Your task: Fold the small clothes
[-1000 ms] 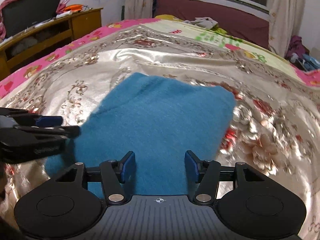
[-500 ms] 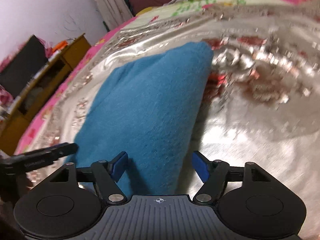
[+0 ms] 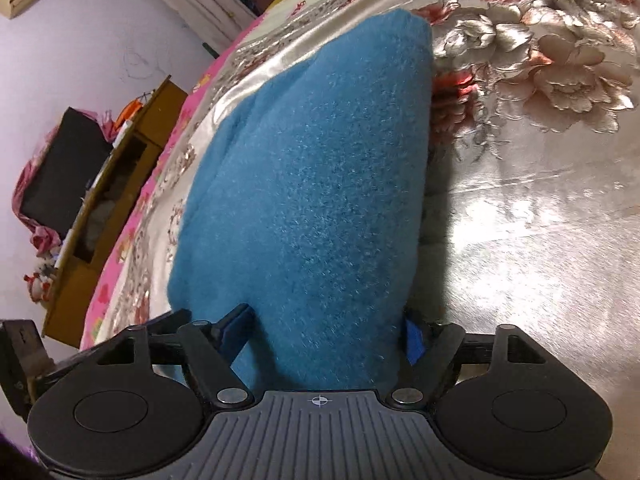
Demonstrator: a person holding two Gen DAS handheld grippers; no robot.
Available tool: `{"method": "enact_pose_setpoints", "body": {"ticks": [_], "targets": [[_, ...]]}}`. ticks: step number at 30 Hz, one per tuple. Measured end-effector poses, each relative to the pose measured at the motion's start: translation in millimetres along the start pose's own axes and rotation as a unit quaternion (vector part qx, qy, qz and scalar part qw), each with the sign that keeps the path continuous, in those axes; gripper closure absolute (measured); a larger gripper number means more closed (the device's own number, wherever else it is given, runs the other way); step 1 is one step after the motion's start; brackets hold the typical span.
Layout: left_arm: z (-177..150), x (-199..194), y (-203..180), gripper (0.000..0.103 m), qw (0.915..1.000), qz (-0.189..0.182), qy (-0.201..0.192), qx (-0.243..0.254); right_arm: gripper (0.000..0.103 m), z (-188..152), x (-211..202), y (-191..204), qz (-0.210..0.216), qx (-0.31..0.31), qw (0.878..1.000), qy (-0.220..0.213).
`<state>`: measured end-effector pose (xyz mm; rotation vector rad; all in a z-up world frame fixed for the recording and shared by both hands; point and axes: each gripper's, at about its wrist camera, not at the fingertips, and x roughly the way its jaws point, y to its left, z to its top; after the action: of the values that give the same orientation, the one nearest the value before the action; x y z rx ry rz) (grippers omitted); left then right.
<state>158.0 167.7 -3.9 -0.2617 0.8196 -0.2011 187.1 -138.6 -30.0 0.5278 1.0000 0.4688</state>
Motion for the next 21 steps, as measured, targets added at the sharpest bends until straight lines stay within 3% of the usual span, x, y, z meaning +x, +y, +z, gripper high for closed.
{"method": "enact_pose_setpoints", "body": {"ticks": [5,11,13,15,18,21], "targets": [[7.6,7.5,5.8,0.05,0.9994,-0.022,0.004,-0.028,0.023,0.0,2.4,-5.3,0.015,0.009,1.0,0.002],[6.0,25.5,7.0,0.042,0.9985,-0.03,0.022,-0.041,0.018,1.1,12.2,-2.4,0.01,0.013,1.0,0.002],[2.0,27.7,11.5,0.041,0.9972,-0.039,0.029,-0.056,0.023,2.1,11.6,-0.1,0.004,0.008,1.0,0.003],[-2.0,30.2,12.3,0.041,0.9958,-0.048,0.039,-0.068,0.036,1.7,7.3,-0.3,0.0,0.008,1.0,0.002],[-3.6,32.5,1.2,0.043,0.9966,-0.047,0.042,-0.054,0.047,1.1,-0.7,-1.7,0.002,0.009,1.0,-0.001],[-5.9,37.3,-12.9,0.043,0.9964,-0.054,0.049,-0.045,0.05,1.4,-9.0,-5.3,-0.005,0.006,1.0,-0.003]]}}
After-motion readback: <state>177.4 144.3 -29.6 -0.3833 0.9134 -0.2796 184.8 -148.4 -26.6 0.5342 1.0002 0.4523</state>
